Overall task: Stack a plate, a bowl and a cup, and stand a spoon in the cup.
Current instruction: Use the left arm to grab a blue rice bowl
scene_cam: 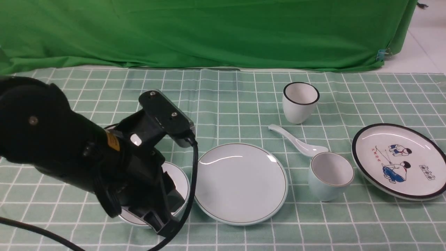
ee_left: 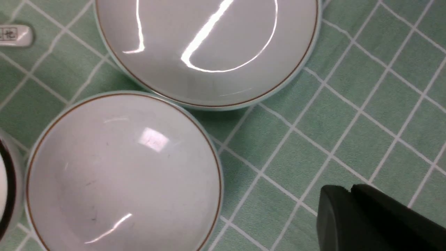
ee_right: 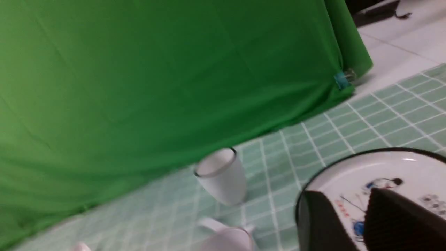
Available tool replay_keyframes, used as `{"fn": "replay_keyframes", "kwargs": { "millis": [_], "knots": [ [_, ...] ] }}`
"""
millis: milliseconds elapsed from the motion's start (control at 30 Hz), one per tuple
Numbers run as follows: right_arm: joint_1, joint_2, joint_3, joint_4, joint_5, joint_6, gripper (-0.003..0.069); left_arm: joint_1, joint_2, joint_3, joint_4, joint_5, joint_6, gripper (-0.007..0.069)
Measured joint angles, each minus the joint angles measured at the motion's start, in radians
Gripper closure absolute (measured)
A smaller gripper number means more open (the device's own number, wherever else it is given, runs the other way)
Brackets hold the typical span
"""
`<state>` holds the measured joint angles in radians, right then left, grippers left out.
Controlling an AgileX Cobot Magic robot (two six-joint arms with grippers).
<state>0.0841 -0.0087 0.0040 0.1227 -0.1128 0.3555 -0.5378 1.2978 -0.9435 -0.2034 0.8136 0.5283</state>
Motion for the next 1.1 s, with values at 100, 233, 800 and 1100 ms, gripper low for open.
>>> {"fn": "replay_keyframes", "kwargs": {
  "millis": [100, 233, 800, 1100],
  "knots": [
    [0.026, 0.011, -0.056, 0.002, 0.129, 0.021, 0.0482, 0.000, 0.033, -0.001, 0.019, -0.001, 0.001, 0.0607],
    [0.160, 0.167, -0.380, 0.003, 0.523, -0.216, 0.0582, 0.000, 0.124, -0.001, 0.053, -0.007, 0.004, 0.0601],
    [0.400, 0.511, -0.709, 0.002, 0.857, -0.481, 0.0580, 0.001, 0.334, -0.005, 0.307, -0.128, -0.033, 0.0254],
    [0.400, 0.511, -0.709, 0.002, 0.865, -0.485, 0.0574, 0.001, 0.414, -0.005, 0.324, -0.174, -0.033, 0.0417]
  ]
}}
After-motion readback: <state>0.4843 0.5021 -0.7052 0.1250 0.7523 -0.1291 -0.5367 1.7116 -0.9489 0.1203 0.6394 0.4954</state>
